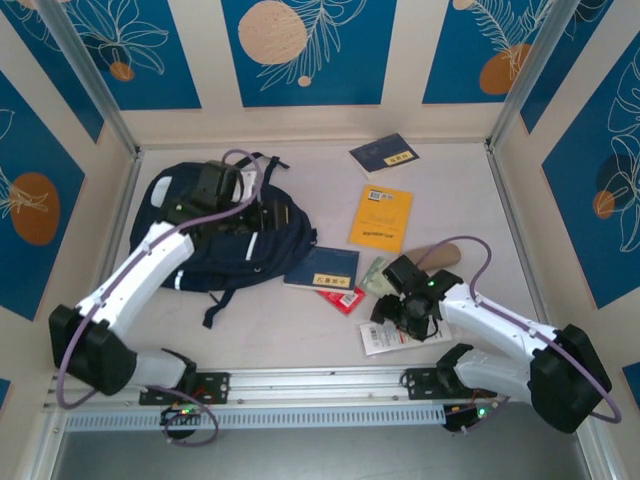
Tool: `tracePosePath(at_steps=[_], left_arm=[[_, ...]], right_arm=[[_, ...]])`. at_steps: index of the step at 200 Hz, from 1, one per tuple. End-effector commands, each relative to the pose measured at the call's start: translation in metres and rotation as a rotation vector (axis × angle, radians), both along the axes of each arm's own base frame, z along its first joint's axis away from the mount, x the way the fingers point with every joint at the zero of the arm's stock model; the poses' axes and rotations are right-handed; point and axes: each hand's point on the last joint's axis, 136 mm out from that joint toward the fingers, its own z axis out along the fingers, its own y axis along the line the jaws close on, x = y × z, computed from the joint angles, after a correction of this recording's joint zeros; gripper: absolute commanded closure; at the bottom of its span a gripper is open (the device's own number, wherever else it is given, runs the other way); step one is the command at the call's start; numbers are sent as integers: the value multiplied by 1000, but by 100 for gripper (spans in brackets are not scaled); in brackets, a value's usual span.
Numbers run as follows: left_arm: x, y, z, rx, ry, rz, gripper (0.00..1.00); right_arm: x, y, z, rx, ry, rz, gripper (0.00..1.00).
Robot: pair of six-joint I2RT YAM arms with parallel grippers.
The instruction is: Pack the student bag
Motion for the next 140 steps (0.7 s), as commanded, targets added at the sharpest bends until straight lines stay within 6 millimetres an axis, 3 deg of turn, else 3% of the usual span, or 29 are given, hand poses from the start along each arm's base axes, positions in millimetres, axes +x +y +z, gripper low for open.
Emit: tracePosePath(at_steps=[1, 49, 70, 92, 120, 140], left_arm=[[-37, -18, -19, -36, 62, -93, 29], [-100, -47, -60, 12, 145, -255, 29], [-112, -50, -79, 36, 174, -272, 30], [-124, -54, -97, 59, 221, -307, 33], [-137, -64, -112, 77, 255, -370, 37], [-144, -73, -123, 80, 284, -413, 41]], right_arm=[[-1, 26, -5, 140, 40, -5, 23], [11, 59, -5, 302, 38, -33, 23], [25, 76, 6, 381, 5, -44, 23], [40, 108, 27, 555, -71, 37, 23], [37, 129, 37, 640, -41, 150, 23], [35, 116, 49, 568, -97, 214, 22]])
